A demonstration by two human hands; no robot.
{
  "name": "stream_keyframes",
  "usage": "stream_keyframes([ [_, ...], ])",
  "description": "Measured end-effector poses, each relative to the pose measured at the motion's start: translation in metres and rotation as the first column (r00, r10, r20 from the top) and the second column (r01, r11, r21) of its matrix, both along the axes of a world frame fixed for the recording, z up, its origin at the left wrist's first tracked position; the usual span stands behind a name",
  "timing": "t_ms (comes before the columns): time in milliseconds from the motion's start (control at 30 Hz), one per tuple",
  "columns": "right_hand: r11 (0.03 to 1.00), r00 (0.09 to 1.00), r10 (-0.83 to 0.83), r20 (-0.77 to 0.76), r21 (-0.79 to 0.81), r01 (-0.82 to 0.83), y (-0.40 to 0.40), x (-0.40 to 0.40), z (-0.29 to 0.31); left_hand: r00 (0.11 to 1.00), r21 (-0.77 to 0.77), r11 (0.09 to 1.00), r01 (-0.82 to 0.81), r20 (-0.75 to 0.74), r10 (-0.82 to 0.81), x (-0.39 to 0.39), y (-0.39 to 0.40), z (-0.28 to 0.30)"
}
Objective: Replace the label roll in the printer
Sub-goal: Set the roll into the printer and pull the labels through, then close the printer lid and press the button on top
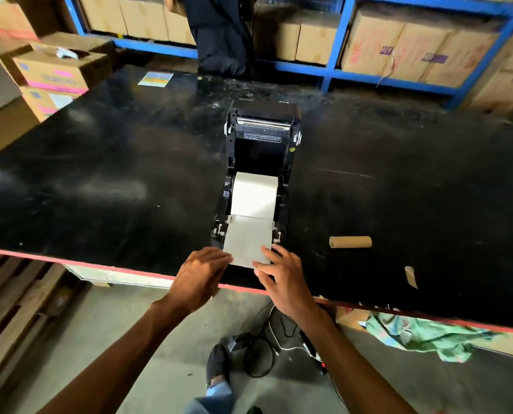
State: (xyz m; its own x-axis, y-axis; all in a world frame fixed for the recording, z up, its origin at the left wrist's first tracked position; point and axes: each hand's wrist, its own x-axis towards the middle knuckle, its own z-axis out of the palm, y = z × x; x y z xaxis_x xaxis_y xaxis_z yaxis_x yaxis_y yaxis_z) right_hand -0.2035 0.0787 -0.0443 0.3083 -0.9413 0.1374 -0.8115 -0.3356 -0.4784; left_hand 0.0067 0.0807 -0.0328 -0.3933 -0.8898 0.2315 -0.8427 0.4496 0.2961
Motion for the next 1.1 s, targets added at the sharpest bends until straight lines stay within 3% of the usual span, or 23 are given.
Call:
stream_keyframes([
  [267, 0.999, 0.997, -0.020, 0.068, -0.030, 0.022, 0.005, 0.005, -0.006, 0.999, -0.059, 0.998, -0.021, -0.050, 0.018, 0.004, 0.002, -0.003],
  [400, 0.996, 0.994, -0.013, 0.112, -0.082, 0.022, 0.007, 0.004, -0.007, 0.995, 0.007, 0.999, 0.032, -0.097, -0.031, 0.009, 0.001, -0.002],
  [500, 0.995, 0.992, 0.018, 0.122, -0.102, -0.005, 0.003, 0.000, -0.005, 0.966, 0.128, 0.992, -0.017, -0.253, 0.050, 0.010, -0.003, 0.001],
  [600, 0.998, 0.986, 0.056, 0.158, -0.021, -0.054, -0.007, -0.003, 0.007, 0.830, 0.260, 0.954, -0.150, -0.492, 0.264, 0.009, -0.013, 0.011],
  [700, 0.995, 0.948, 0.077, 0.309, 0.029, -0.090, -0.035, -0.005, 0.032, 0.559, 0.497, 0.821, -0.282, -0.611, 0.561, 0.005, -0.036, 0.018],
  [767, 0.994, 0.916, 0.087, 0.391, 0.030, -0.107, -0.064, -0.008, 0.056, 0.395, 0.743, 0.643, -0.185, -0.543, 0.741, 0.005, -0.053, 0.015],
  [833, 0.999, 0.910, 0.054, 0.410, -0.025, -0.048, -0.100, -0.008, 0.086, 0.304, 0.885, 0.462, -0.058, -0.425, 0.853, 0.009, -0.069, 0.010],
  [900, 0.991, 0.918, 0.023, 0.395, -0.131, 0.031, -0.141, -0.008, 0.115, 0.252, 0.928, 0.369, 0.047, -0.369, 0.895, 0.016, -0.082, 0.005],
  [1000, 0.945, 0.946, -0.050, 0.320, -0.291, 0.148, -0.205, -0.006, 0.155, 0.255, 0.935, 0.333, 0.120, -0.353, 0.900, 0.026, -0.094, 0.003],
  [1100, 0.944, 0.973, -0.168, 0.158, -0.258, 0.205, -0.251, -0.006, 0.178, 0.305, 0.943, 0.311, 0.120, -0.333, 0.892, 0.029, -0.099, 0.002],
])
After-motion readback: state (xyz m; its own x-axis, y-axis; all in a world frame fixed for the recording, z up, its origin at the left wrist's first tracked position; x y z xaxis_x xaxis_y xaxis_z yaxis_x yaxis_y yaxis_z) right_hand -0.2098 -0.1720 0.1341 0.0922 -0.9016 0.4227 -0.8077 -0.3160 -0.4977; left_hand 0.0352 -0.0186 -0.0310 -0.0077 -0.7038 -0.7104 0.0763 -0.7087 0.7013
